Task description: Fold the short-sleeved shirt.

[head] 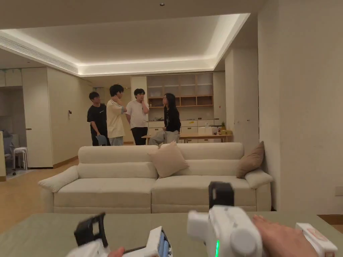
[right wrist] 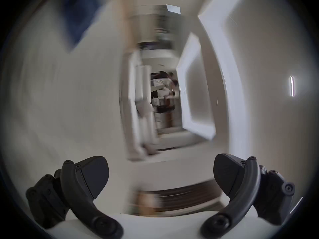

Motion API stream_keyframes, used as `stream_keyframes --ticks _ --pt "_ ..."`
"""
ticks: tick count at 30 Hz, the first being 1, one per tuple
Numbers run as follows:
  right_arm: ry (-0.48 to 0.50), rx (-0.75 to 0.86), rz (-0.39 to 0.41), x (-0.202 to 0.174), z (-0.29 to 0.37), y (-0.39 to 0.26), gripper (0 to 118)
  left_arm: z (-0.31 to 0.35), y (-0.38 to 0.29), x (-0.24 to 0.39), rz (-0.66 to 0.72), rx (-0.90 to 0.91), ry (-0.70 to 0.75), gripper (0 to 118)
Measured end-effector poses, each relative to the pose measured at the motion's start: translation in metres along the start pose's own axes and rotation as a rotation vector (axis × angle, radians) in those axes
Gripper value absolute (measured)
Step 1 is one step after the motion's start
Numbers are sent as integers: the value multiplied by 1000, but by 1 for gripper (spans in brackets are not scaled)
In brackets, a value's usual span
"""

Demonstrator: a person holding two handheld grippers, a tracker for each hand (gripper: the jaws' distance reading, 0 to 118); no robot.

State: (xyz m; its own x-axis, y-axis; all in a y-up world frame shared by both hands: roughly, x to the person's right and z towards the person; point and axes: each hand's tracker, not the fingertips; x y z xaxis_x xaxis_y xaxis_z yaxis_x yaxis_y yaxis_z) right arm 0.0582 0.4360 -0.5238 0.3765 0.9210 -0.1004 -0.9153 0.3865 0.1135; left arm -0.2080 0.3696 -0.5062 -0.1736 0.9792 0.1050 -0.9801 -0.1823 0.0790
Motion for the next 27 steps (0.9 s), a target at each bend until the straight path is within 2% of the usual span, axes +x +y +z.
stream_keyframes --ticks 2,4,5,6,7,8,9,10,12,14,16,21,27 --pt "75 32 -488 55 2 -7 118 -9 -8 58 -326 -54 -84 118" --pt "119 73 -946 104 3 -23 118 -13 -32 120 -890 -127 -124 118" --pt "120 84 -1125 117 4 -38 118 -10 -48 142 -1201 -125 -120 118" --pt "114 94 -1241 126 6 -53 118 -3 -66 155 -1477 -67 -133 118" --pt "94 107 -1308 131 7 -65 118 1 -81 161 -1687 10 -109 118" --pt "6 107 -1286 130 13 -72 118 4 -92 159 -1831 107 -50 118" --pt "-65 78 -1202 124 14 -81 118 5 -97 156 -1895 131 -18 118" --pt "-106 33 -1171 119 13 -89 118 5 -93 151 -1881 85 -49 118" --pt "-59 4 -1206 103 9 -100 118 2 -93 136 -1782 -17 -53 118" --pt "-73 -24 -1218 94 6 -108 118 -7 -86 124 -1778 -56 -4 118" --pt "-85 -37 -1198 90 6 -107 118 -14 -86 113 -1805 -77 30 118" --pt "-95 -26 -1200 95 6 -99 118 -17 -76 110 -1733 -76 39 118" --pt "-105 -26 -1199 96 6 -97 118 -14 -71 115 -1756 -55 42 118"
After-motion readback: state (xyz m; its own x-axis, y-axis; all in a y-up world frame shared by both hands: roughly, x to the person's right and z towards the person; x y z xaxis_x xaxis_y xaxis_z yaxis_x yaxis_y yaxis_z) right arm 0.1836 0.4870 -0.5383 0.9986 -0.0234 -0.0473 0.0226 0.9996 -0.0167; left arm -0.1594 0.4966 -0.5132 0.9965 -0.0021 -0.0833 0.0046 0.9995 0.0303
